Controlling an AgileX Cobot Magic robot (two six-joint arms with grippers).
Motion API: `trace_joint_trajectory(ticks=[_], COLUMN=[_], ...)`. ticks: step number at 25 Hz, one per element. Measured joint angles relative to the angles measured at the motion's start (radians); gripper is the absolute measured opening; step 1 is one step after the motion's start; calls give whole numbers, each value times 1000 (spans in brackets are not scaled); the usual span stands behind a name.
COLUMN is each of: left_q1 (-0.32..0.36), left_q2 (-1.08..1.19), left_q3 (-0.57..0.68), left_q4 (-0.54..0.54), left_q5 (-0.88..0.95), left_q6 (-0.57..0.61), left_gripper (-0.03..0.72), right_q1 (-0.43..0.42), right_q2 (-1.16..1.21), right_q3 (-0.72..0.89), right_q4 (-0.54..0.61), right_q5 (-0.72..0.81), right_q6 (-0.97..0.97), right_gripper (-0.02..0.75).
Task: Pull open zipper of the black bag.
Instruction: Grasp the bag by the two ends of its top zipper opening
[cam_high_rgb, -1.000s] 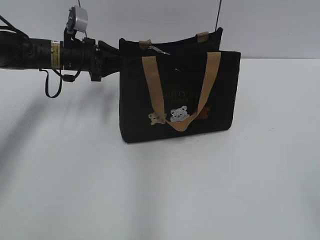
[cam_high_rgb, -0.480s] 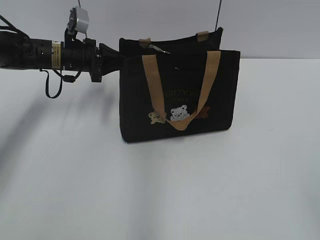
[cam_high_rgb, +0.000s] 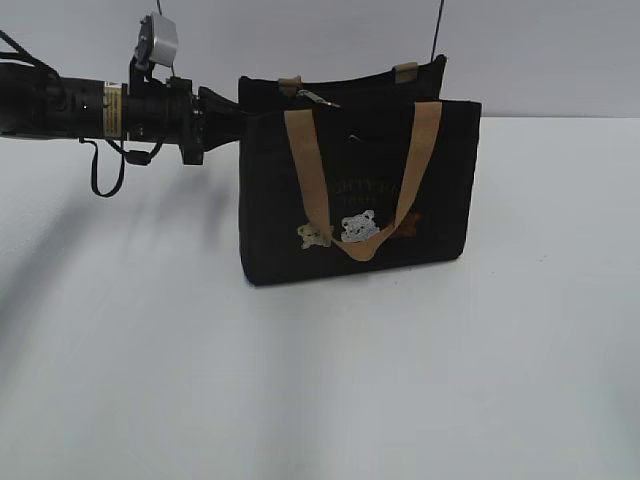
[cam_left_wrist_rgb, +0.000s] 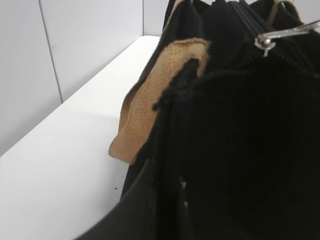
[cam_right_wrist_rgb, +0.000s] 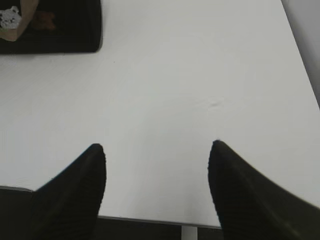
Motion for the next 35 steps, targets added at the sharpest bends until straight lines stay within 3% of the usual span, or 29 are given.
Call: trace_joint_trajectory(ticks=[4, 14, 24, 35], left_q1=[0, 0, -4, -4], left_q2=[0, 0, 0, 0], left_q3=[0, 0, 0, 0], left_q4=[0, 0, 1, 1], left_q5=[-4, -11, -12, -12], left_q6=[0, 0, 0, 0], left_gripper=[13, 13, 13, 13], right_q1=[0, 0, 10, 268], right_q2=[66, 575, 1047, 1460], right_q3=[-28, -194, -497, -811], right_q4=[19, 224, 392, 418], right_q5=[-44, -242, -286, -347], right_q6=[-39, -328, -711, -848], right_gripper=[487, 487, 487, 487])
